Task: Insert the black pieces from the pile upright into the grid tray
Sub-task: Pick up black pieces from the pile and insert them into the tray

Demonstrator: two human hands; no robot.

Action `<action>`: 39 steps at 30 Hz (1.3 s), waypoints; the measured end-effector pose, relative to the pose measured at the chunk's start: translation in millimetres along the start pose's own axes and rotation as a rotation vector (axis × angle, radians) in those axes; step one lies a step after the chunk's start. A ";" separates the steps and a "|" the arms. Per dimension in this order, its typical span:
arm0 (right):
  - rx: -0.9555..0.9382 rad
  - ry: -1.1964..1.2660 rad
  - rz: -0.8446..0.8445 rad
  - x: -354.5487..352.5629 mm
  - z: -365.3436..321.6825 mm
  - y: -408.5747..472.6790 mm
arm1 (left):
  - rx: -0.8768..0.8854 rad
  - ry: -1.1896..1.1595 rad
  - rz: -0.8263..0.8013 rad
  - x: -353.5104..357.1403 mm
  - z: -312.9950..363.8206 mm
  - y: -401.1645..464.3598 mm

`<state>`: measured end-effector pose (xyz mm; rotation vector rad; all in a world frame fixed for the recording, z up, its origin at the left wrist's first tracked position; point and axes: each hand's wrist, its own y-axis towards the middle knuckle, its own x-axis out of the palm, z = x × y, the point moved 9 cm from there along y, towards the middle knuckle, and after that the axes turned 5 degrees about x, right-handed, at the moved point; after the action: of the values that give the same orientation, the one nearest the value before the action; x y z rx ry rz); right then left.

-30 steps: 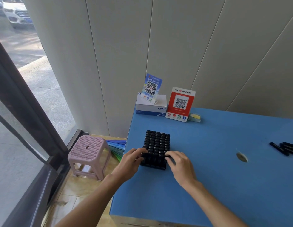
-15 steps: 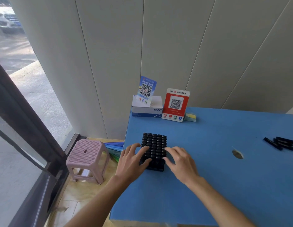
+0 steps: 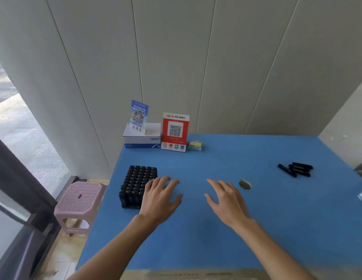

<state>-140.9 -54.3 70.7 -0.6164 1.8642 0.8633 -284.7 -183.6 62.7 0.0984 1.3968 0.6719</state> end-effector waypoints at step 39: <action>0.104 -0.059 -0.270 -67.2 481.1 61.6 | -0.055 -0.090 -0.348 272.0 345.1 201.6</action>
<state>107.7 363.0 9.1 -0.7490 1.7133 0.5980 -35.1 223.1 -15.2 -0.1538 1.2675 0.4104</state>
